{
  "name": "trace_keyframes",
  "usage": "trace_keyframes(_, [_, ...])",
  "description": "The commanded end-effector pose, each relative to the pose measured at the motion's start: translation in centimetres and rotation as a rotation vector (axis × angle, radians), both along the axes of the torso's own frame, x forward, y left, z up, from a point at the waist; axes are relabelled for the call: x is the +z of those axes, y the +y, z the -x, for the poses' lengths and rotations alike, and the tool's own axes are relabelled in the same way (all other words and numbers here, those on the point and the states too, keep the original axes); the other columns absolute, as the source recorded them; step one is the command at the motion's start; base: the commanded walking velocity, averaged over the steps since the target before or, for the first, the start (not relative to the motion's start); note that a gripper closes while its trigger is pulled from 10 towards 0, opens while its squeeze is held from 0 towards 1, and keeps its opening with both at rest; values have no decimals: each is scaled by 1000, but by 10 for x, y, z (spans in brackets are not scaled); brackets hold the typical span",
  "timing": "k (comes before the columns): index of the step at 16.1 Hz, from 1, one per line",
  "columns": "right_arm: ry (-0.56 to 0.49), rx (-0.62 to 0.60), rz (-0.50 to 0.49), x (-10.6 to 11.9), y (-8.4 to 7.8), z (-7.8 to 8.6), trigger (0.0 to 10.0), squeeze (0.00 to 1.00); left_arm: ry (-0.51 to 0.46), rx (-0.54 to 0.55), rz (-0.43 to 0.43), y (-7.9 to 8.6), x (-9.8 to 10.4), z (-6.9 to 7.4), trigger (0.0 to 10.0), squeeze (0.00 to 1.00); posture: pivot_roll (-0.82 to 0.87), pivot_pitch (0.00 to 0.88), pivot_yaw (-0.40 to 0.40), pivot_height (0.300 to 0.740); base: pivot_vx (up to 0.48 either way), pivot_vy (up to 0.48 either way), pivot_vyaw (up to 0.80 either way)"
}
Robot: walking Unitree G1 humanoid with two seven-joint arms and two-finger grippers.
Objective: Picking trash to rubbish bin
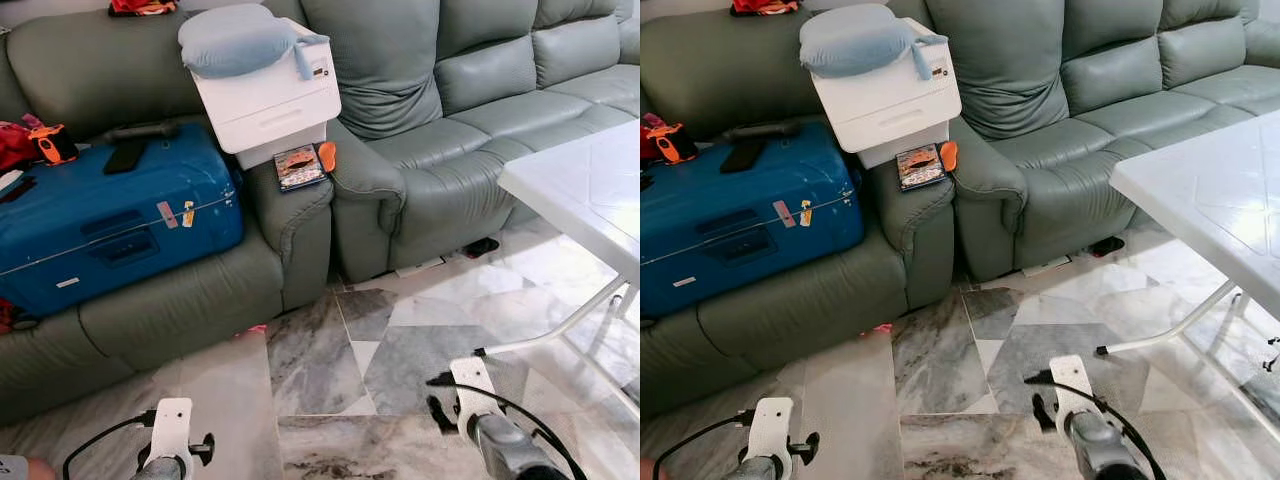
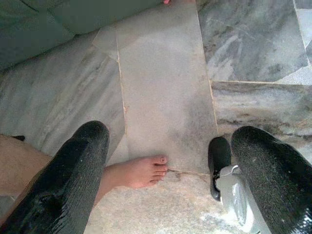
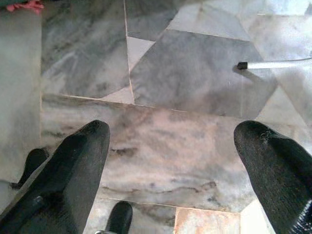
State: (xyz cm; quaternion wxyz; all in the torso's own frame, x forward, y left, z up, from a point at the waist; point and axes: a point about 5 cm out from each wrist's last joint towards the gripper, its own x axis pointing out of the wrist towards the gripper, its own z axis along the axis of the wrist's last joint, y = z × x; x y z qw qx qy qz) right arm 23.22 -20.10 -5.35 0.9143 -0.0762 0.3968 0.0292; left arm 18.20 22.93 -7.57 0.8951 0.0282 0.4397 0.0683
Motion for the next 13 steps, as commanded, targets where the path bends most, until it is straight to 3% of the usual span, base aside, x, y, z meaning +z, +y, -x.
trace_keyframes(1, [-4, 6, 1, 0, -1, 0, 10000, 0, -19, 13, 10, 3, 3, -4, 10000, 0, 2, 5, 53, 740, 0, 0, 0])
trace_keyframes(6, [-17, 119, -11, 0, 15, -2, 10000, 0, -20, -13, 11, 0, 3, -6, 10000, 0, -5, 6, 52, 740, 298, 0, 88])
trace_keyframes(9, [-21, 180, -11, 0, 25, -3, 10000, 0, -21, -17, 15, -2, 2, -6, 10000, 0, -5, 10, 51, 740, 450, 0, 738])
trace_keyframes(13, [-19, 188, -18, 0, 25, -2, 10000, 0, -10, -15, 8, -2, 1, -3, 10000, 0, -5, 15, 49, 740, 449, 0, 800])
